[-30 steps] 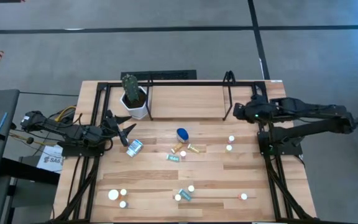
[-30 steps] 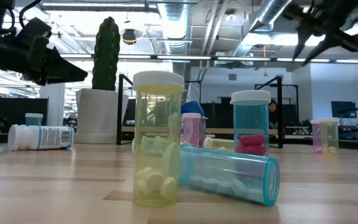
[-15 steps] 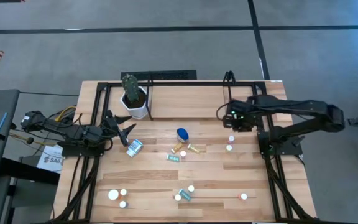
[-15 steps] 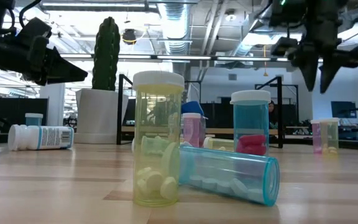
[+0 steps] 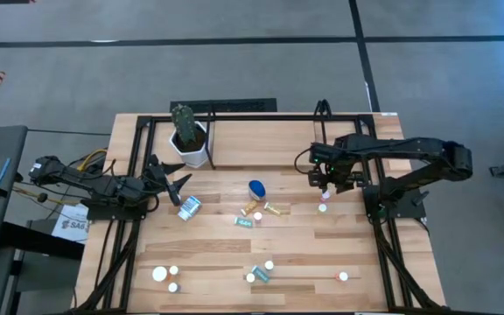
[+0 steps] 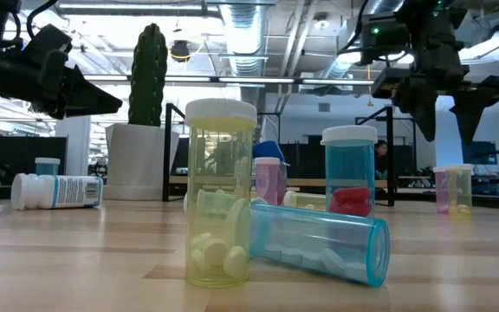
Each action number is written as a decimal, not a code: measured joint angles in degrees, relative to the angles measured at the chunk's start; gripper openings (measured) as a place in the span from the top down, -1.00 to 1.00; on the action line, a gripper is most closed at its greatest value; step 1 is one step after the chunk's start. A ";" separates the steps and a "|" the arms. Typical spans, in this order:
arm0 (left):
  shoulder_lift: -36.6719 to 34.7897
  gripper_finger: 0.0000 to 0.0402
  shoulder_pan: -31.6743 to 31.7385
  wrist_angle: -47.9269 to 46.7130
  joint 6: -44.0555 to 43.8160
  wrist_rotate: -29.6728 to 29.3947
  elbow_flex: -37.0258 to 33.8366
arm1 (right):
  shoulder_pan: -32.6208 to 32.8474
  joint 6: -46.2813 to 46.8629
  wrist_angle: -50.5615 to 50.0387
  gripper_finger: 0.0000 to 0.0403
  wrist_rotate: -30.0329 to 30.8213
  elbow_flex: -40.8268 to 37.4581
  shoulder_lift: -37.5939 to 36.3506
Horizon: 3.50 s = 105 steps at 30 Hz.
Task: Pick and place medicine bottles onto shelf by color
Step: Put the pink pill bottle on the shelf
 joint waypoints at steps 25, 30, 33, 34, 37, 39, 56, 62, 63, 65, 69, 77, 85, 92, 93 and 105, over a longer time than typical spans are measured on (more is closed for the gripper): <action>-0.01 0.02 0.01 -0.01 0.00 0.01 0.00 | 1.14 -8.17 4.75 -0.88 1.99 -0.28 10.45; -0.01 0.02 0.01 0.00 0.00 0.01 0.00 | 1.14 -9.22 7.78 -0.88 1.41 -2.26 11.22; 0.01 0.02 0.01 -0.02 0.00 0.01 0.00 | 1.10 -9.46 11.39 -0.88 -0.50 -4.92 11.17; 0.01 0.02 -0.01 0.00 0.00 0.00 0.00 | 0.93 -9.56 11.91 -0.88 -1.16 -5.35 11.17; -0.01 0.02 -0.01 -0.02 0.00 0.01 0.00 | 0.63 -9.60 13.08 -0.88 -1.42 -5.94 11.16; 0.01 0.02 0.00 -0.01 0.00 -0.01 0.00 | 0.59 -9.87 13.55 -0.87 -1.26 -5.94 11.15; -0.01 0.02 0.01 0.00 0.00 -0.01 0.00 | -0.17 -11.97 13.69 -0.27 -0.52 -5.94 11.15; 0.01 0.02 0.00 0.00 0.00 -0.01 0.00 | -0.17 -11.97 13.65 -0.04 -0.50 -5.94 11.15; 0.01 0.02 0.01 -0.01 0.00 -0.01 0.00 | -0.15 -11.97 13.63 0.01 -0.50 -5.94 11.15; 0.00 0.02 0.01 -0.01 0.00 -0.01 0.00 | -0.15 -11.97 13.63 0.11 -0.55 -5.94 11.15; 0.01 0.02 -0.01 0.00 0.00 -0.01 0.00 | -0.15 -11.94 13.65 0.31 -0.85 -5.92 11.15; 0.00 0.02 0.01 -0.01 0.00 -0.01 0.00 | 0.55 -8.79 10.13 0.42 -1.00 -1.32 11.13; 0.01 0.02 -0.01 0.00 0.00 -0.01 0.00 | 1.20 -7.24 3.15 0.32 3.80 9.91 11.13; 0.01 0.02 0.01 0.00 0.00 -0.01 0.00 | 1.20 -7.32 -0.54 0.42 11.78 17.94 11.28; -0.01 0.02 0.01 -0.01 0.00 -0.01 0.00 | 1.18 -7.70 -0.94 0.43 12.52 18.64 11.28; -0.01 0.02 0.01 0.00 0.00 -0.01 0.00 | -0.92 -7.96 0.22 0.44 15.15 21.91 16.37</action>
